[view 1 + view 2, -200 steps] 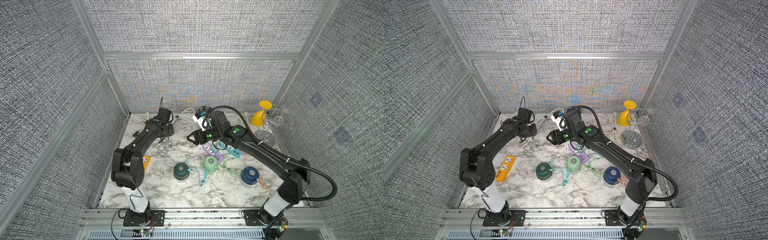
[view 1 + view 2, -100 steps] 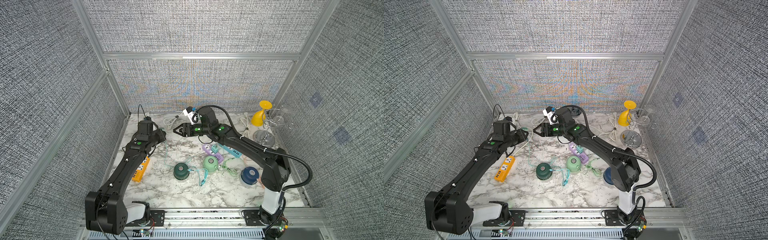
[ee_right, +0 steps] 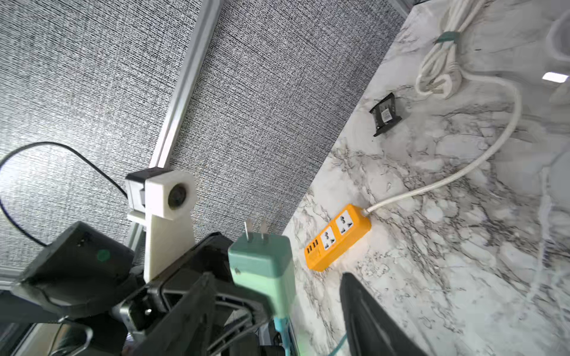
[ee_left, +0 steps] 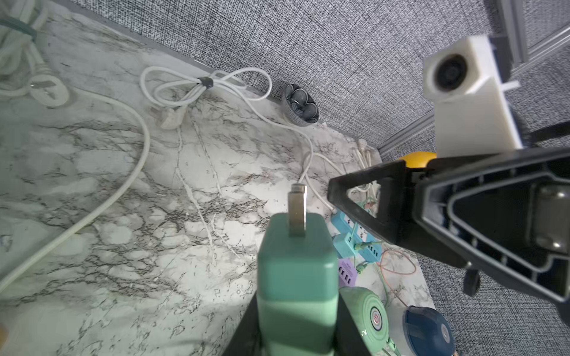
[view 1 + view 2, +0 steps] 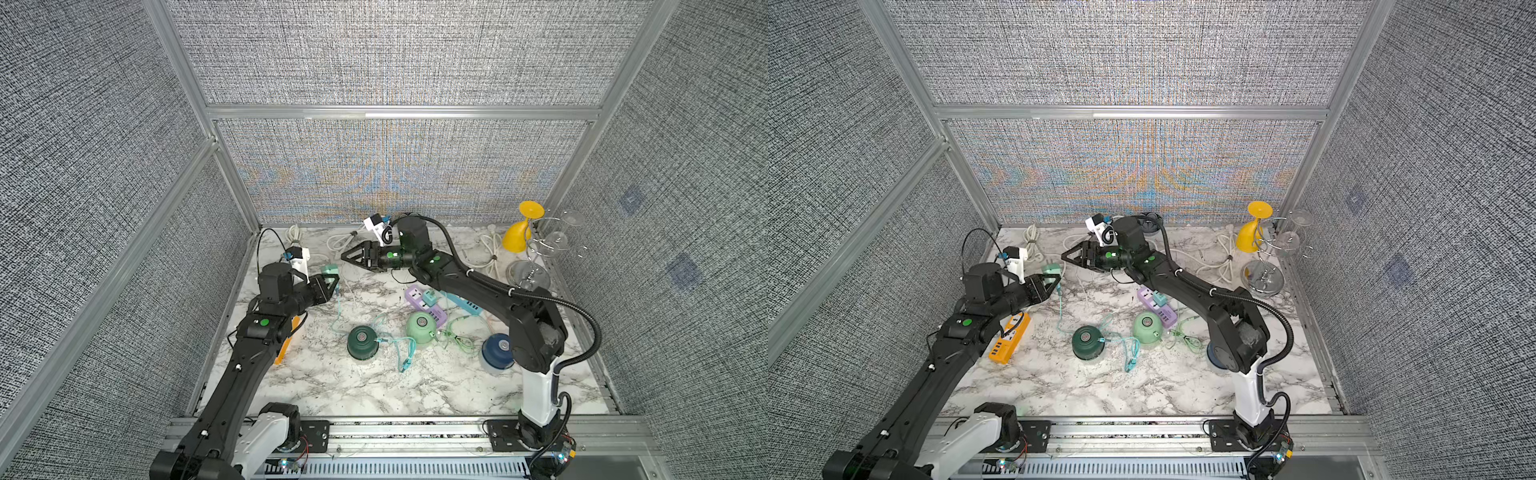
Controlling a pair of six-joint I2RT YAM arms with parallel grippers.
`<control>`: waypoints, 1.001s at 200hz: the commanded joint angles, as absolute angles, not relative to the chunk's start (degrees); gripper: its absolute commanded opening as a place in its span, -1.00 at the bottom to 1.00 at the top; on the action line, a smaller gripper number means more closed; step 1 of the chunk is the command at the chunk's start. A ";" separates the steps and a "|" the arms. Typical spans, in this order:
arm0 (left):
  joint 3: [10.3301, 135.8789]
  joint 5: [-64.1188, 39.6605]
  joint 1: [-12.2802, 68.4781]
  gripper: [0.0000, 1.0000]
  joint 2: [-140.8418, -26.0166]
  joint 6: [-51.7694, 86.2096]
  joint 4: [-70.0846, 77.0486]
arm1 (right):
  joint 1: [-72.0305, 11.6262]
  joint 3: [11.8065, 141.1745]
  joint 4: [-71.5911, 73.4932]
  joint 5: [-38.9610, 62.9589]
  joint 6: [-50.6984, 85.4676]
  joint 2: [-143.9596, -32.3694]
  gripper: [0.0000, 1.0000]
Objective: Charge the cordless meat grinders
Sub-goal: Place the plug at the center of the board.
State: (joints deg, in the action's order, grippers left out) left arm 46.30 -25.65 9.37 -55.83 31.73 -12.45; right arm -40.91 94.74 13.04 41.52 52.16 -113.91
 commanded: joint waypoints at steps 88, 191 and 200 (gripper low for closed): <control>46.14 -29.20 4.58 -1.00 -54.26 41.26 -0.99 | -40.52 88.49 31.13 46.18 62.69 -113.14 0.29; 25.31 -12.02 4.47 -1.00 -62.46 55.70 -0.33 | -40.00 86.98 21.33 46.41 56.02 -111.21 0.29; 23.28 -11.14 4.53 -1.00 -63.27 57.15 1.42 | -39.99 86.69 20.20 46.27 55.38 -110.80 0.29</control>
State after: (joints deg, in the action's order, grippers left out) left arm 27.57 -15.99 4.47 -61.91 50.89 -5.93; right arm -39.99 87.13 23.77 45.69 59.18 -111.83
